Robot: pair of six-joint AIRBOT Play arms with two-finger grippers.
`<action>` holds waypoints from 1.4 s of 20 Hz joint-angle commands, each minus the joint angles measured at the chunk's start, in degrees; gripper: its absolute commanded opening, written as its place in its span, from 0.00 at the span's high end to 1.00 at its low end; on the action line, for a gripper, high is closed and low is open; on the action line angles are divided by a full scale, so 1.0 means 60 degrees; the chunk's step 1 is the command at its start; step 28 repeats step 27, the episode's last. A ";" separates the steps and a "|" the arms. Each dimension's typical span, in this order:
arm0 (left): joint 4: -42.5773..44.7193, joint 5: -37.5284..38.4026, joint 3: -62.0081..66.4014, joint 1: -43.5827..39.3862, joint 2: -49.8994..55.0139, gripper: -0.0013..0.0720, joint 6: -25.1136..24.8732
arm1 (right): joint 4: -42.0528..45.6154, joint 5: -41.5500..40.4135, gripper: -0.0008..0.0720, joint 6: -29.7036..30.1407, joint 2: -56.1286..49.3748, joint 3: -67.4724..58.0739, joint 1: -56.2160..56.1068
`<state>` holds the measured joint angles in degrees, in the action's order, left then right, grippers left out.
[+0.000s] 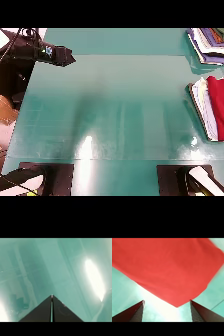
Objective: Fold the shirts.
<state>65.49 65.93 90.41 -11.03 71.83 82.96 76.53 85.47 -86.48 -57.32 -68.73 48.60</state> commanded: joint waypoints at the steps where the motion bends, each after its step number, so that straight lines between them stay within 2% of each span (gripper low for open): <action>1: 0.0004 0.0109 0.0000 0.0000 0.0000 0.94 -0.0084 | -0.0798 -0.0291 0.12 0.0000 0.0477 0.0379 -0.0117; 5: 0.0015 0.0055 0.0000 0.0000 0.0000 0.94 -0.0080 | -0.2200 -0.0878 0.12 -0.0007 0.0550 -0.0393 -0.2790; 10: 0.0004 -0.0058 0.0004 0.0000 0.0000 0.94 -0.0076 | -0.2266 -0.1038 0.14 -0.0004 -0.0441 -0.1297 -0.7227; 11: 0.0004 -0.0138 0.0004 0.0000 0.0000 0.94 -0.0076 | -0.2222 -0.1111 0.21 0.0000 -0.0718 -0.1464 -0.8011; 14: 0.0004 -0.0160 0.0004 0.0004 0.0000 0.94 -0.0076 | -0.2226 -0.1173 0.64 0.0084 -0.1453 -0.1956 -0.9704; 15: 0.0004 -0.0164 0.0004 0.0000 0.0000 0.94 -0.0076 | -0.2226 -0.1180 0.88 0.0237 -0.1668 -0.2109 -1.0127; 16: 0.0004 -0.0160 0.0004 0.0000 0.0000 0.94 -0.0076 | -0.2226 -0.1177 0.97 0.0346 -0.1825 -0.2229 -1.0466; 20: 0.0004 -0.0164 0.0004 0.0004 0.0000 0.94 -0.0076 | -0.2229 -0.1472 0.97 0.0357 -0.1956 -0.2295 -1.1005; 28: 0.0004 -0.0160 0.0004 0.0000 0.0000 0.94 -0.0076 | -0.2240 -0.1530 0.97 0.0353 -0.1956 -0.2295 -1.0805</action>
